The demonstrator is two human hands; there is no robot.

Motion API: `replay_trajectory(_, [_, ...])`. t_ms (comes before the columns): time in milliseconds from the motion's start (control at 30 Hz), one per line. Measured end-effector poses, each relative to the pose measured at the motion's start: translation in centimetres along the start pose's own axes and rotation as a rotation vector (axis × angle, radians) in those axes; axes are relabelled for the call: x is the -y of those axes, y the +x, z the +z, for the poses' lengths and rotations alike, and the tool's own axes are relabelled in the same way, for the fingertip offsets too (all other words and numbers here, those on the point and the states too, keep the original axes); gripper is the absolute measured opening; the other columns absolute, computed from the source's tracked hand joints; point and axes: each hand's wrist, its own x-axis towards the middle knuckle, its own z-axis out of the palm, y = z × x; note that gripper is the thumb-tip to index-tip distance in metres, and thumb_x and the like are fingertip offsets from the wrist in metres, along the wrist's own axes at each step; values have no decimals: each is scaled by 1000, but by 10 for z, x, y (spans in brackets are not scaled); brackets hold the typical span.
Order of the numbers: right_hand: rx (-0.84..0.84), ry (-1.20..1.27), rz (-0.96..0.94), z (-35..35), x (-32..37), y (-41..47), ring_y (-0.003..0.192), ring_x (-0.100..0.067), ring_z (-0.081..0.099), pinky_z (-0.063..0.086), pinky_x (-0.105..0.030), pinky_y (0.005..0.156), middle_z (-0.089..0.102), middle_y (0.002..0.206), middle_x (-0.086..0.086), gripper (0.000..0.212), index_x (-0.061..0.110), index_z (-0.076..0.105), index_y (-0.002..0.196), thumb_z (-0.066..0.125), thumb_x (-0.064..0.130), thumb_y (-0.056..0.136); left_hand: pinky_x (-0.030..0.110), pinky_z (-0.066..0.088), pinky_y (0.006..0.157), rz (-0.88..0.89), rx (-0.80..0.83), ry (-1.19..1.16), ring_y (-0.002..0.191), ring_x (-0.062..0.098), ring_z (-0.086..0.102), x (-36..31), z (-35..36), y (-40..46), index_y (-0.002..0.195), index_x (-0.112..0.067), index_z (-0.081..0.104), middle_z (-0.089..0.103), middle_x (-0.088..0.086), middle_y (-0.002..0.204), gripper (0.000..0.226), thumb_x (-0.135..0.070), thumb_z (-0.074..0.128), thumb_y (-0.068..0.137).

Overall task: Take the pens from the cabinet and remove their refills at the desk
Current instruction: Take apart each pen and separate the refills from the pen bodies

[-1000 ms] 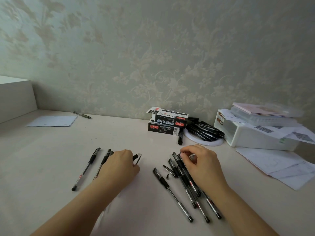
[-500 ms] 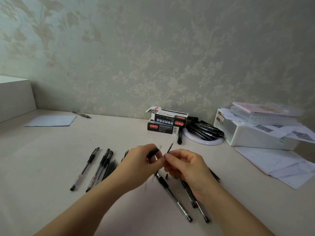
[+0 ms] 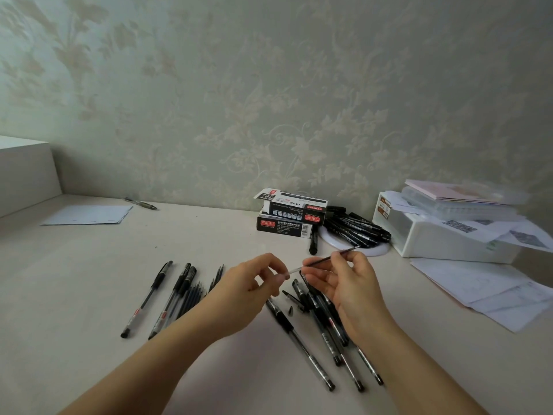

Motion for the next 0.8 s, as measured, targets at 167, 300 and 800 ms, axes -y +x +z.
replay_trajectory(167, [-9,11,-5,-1,-1,2,75,-28,75,58,-25,61,75,84,-20,8,8,45,104,40,14,105,23,44,54,1,4,-82,52,8,49,-1,0,1,89,-40,60,65,-10,78,12,-32,54,96])
replay_trajectory(300, [3,5,-18,-3,0,3,76,-29,75,58,-25,62,75,86,-20,6,9,45,103,41,14,105,23,42,54,11,-3,-121,51,10,48,-3,0,1,89,-38,63,66,-7,79,14,-28,55,96])
replay_trajectory(800, [202,-520,-97,1,-6,-5,71,-8,64,55,-21,69,71,78,4,8,22,70,85,68,27,90,17,42,53,30,-17,-210,51,10,49,-6,2,0,89,-35,63,67,-5,79,12,-24,58,95])
